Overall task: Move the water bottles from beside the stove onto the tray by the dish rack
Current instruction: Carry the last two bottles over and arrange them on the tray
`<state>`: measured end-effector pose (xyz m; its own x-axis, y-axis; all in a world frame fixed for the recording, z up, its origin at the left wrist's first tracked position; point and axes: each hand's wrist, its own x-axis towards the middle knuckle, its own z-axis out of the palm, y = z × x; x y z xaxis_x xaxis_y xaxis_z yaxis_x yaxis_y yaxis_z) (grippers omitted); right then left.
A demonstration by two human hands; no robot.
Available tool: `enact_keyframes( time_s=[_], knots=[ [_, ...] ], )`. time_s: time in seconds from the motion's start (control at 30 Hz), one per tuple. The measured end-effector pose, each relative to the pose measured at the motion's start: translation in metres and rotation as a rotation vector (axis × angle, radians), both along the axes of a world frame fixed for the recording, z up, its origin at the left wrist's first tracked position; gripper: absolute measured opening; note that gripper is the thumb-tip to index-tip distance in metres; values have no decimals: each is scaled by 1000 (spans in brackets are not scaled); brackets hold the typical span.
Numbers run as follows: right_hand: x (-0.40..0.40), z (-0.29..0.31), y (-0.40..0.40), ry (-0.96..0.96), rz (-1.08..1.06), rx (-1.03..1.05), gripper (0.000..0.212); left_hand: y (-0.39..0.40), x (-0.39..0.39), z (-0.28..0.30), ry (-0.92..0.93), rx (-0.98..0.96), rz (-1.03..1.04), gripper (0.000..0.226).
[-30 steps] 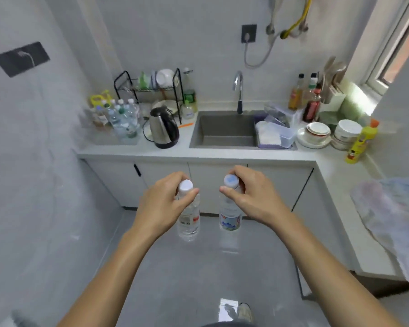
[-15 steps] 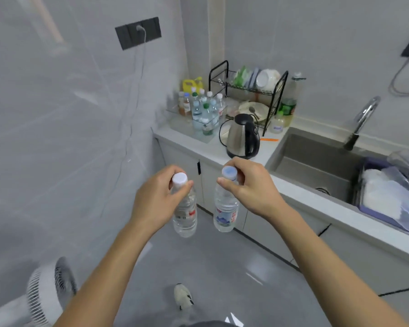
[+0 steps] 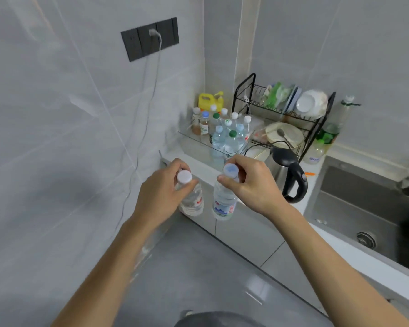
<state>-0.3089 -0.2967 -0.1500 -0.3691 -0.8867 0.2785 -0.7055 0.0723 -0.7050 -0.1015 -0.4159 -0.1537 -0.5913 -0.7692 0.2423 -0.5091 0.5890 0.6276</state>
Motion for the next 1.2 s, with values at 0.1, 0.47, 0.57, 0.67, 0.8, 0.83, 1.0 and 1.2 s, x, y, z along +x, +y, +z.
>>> enact_keyframes(
  time_s=[0.1,0.47,0.57,0.67,0.8,0.83,1.0,1.2],
  knots=[
    [-17,-2,-43,-28,-29,-7,21,-51,-21,4,2,13,1,24],
    [-124,-25,-216,12,6,19,23,-224,-121,-12,-46,-2,32,26],
    [-149,-25,-259,19,-10,-8,25,-259,-147,-9,-55,-15,34,30],
    [-169,-28,-298,7,-30,-46,27,-293,-172,-9,-35,-18,23,29],
    [-189,-37,-339,-3,-78,-46,27,-339,-200,-12,-24,-31,-24,25],
    [-191,-40,-347,-4,-94,-44,29,-351,-206,-16,-25,-29,-47,24],
    [-195,-57,-373,4,-190,8,32,-402,-230,-38,-66,-3,-153,24],
    [-195,-89,-394,51,-265,152,34,-438,-253,-68,-145,24,-280,23]
  ],
)
